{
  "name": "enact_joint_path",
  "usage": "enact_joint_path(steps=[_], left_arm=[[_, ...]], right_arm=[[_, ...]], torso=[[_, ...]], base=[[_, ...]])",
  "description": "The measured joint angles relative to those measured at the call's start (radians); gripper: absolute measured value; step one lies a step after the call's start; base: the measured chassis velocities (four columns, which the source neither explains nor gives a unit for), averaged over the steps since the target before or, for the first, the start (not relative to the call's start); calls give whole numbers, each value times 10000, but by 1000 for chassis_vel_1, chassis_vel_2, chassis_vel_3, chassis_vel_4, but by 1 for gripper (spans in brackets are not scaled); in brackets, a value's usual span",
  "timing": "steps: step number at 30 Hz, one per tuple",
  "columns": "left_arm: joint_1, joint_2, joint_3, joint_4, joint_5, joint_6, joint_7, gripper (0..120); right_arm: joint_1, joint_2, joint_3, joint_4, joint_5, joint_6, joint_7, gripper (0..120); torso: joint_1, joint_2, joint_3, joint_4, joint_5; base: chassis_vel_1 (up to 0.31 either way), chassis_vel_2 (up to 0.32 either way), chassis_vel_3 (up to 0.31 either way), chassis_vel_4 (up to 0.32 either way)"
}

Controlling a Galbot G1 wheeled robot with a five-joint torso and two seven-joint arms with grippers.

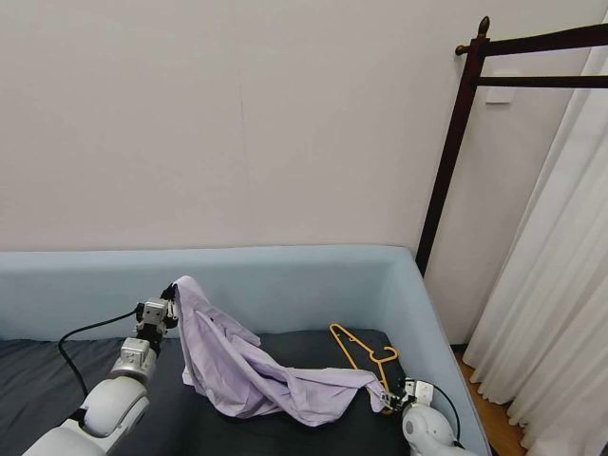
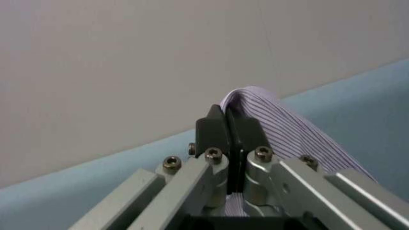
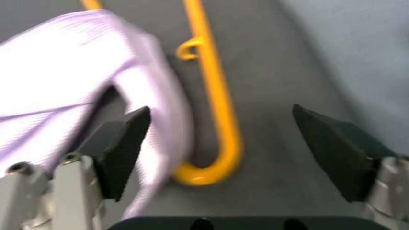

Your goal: Pick up the clothes from the sofa and hang them on the clothes hanger.

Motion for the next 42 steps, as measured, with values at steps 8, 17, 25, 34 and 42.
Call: enact_joint_path(steps=[8,17,25,34,42], left_arm=[[53,-60,79,-7,83,-7,-29,0],[84,-50,70,-20,115,-7,-84,0],[163,-59,58,-41,134,-27,-134,0],[210,-113,-29,-77,149,-114,-169,0],[111,-236,120,17,208,-147,-168,0]], right_arm=[[327,496,94,-719,95,752,-2181,65],[497,667,216,-1145,515,665,-3004,67],[242,717,305,-963,650,1560,-4458,70],[-441,-398,640,120,1012,1799,-3628,59],[21,-274,677,-1446,-1667,914,-2776,65]], torso=[[0,0,0,2,1],[0,0,0,0,-1],[0,-1,1,5,3],[1,0,0,-4,1],[1,-1,0,2,4]], base=[[0,0,0,0],[0,0,0,0],[0,0,0,0],[0,0,0,0],[0,0,0,0]])
